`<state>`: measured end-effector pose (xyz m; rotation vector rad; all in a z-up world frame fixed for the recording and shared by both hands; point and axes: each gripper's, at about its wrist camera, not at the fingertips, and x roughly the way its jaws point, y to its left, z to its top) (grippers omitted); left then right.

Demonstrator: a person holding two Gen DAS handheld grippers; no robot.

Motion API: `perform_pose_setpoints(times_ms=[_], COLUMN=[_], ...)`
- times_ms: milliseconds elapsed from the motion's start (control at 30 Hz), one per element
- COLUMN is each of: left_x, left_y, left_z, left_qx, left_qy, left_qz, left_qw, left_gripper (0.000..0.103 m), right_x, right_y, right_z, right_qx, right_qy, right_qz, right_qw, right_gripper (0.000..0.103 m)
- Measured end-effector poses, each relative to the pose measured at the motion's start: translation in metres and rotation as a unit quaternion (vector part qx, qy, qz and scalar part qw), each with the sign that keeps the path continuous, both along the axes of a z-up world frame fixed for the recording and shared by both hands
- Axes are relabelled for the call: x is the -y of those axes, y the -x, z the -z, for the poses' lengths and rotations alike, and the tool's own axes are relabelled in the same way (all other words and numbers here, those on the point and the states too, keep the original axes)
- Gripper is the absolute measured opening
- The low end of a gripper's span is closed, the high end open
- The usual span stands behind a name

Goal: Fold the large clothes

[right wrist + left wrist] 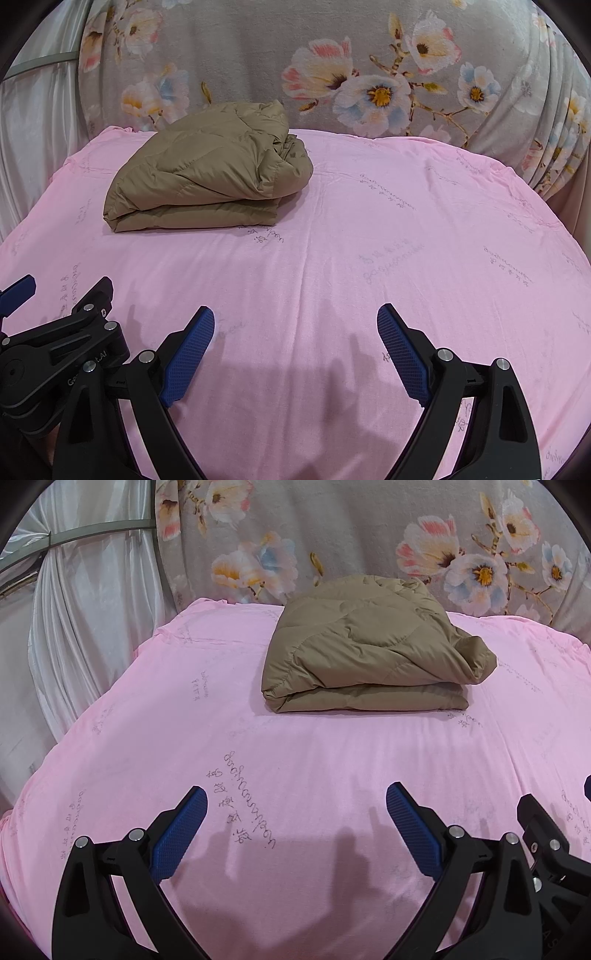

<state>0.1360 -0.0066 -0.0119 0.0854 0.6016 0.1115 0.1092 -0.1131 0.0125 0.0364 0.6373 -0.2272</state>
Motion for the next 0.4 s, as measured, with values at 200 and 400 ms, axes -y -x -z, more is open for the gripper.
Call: perform_pose_setpoints(times_ms=[200,400], left_x=[0.0003,0.0003], left_y=[-0.0002,0.0005], left_z=[0.0005,0.0007], left_qx=[0.000,0.000], left_qy=[0.000,0.002], left_qz=[0.002,0.002], left_qw=[1.0000,1.0000], left_gripper=[0.093,0.093], right_x=[-0.0004,-0.0006], right_y=[0.0001,0.0001], right_z=[0.0001,0.0002], right_qx=[0.000,0.000], right_qy=[0.001,0.000], right_qz=[0.000,0.001], right_qw=[1.000,1.000], right_gripper=[0.087,0.087])
